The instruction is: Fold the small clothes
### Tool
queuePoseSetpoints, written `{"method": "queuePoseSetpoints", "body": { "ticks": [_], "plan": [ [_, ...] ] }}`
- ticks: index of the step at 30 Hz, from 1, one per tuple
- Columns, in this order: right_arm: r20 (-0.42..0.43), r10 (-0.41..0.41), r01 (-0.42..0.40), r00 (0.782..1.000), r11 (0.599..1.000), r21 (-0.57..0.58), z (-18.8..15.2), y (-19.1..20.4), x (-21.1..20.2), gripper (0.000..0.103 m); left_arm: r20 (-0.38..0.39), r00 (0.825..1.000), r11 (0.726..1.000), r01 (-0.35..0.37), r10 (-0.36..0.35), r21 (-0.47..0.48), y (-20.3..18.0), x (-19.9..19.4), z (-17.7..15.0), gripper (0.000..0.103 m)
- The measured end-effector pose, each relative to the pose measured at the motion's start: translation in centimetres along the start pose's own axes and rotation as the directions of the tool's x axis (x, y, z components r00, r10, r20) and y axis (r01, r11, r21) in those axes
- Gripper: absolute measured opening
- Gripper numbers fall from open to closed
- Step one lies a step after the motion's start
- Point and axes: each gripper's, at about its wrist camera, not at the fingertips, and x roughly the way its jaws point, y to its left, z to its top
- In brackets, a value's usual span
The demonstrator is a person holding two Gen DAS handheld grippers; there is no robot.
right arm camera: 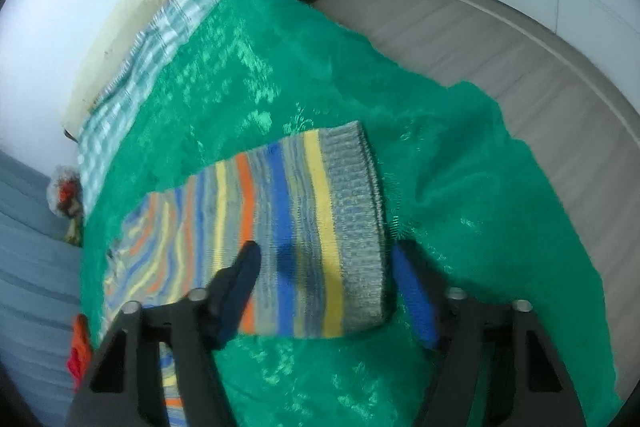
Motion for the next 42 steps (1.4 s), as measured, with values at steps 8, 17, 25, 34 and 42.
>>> {"method": "queuePoseSetpoints", "body": {
  "ticks": [8,17,25,34,42],
  "plan": [
    [0.139,-0.077,0.097,0.987,0.985,-0.141,-0.2,7.3,-4.9,0.006,0.029,1.000,0.999,0.003,-0.001,-0.054,1.4,0.2,-0.4,0.095],
    [0.020,0.186,-0.138,0.982,0.797,-0.588,-6.8,31.5,-4.7,0.006,0.065,0.998,0.998,0.016,-0.012,-0.060,2.2,0.1,0.1,0.095],
    [-0.277,0.406,-0.489,0.871,0.777,-0.396,-9.6,34.8,3.3,0.071,0.060,0.998,0.993,0.034,-0.027,-0.110,3.7,0.2,-0.1,0.095],
    [-0.317,0.106,-0.197,0.942,0.943,-0.270,-8.6,24.1,10.0,0.069,0.052,0.998,0.994,0.030,-0.025,-0.101,3.3,0.8,0.1,0.095],
    [-0.066,-0.054,0.018,0.996,0.890,-0.456,-9.7,20.9,3.1,0.053,0.051,0.999,0.998,0.013,-0.010,-0.055,2.3,0.8,-0.2,0.095]
  ]
}}
